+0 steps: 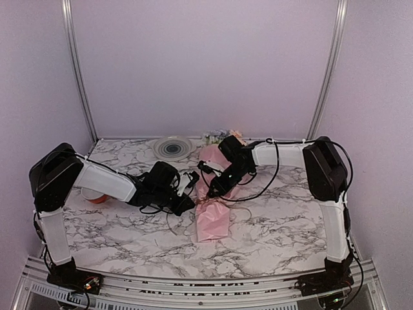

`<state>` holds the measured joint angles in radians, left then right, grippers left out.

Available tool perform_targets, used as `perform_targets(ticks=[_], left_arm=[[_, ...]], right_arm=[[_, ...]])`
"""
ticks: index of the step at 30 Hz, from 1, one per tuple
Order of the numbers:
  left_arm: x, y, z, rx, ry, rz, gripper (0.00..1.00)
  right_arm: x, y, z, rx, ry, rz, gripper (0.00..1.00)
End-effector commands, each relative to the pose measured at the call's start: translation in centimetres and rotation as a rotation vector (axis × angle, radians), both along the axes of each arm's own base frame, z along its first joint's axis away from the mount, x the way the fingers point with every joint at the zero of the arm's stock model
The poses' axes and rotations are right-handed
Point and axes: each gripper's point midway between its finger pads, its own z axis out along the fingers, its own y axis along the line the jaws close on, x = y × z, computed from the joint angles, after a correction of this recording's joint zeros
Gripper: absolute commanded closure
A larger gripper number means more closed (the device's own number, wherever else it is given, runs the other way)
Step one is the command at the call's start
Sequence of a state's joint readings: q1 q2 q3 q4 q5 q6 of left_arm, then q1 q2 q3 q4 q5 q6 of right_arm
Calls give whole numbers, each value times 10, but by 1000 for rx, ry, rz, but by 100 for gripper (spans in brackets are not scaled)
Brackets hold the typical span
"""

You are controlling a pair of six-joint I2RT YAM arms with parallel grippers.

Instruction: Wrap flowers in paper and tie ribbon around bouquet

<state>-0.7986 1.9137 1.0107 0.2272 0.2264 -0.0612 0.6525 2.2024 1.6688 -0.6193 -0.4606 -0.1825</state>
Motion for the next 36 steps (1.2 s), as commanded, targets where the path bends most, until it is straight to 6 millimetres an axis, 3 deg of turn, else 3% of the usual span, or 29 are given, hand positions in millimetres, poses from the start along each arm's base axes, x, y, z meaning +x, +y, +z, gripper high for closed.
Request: perform_targets(ticks=[1, 13, 18, 25, 36], left_arm=[[2, -5, -2, -8, 0, -4, 100], [1, 0, -3, 3, -7, 2, 100], [5, 5, -1, 10, -17, 31, 100], [4, 15, -2, 4, 12, 60, 100], [-1, 17, 4, -10, 14, 53, 100]], right_arm=[[6, 5, 24, 45, -46, -33, 97], [18, 3, 76, 224, -97, -117, 100], [21, -6, 82, 243, -88, -171, 100], [22, -37, 83, 289, -38, -304, 100], [10, -49, 77, 289, 4, -357, 100]])
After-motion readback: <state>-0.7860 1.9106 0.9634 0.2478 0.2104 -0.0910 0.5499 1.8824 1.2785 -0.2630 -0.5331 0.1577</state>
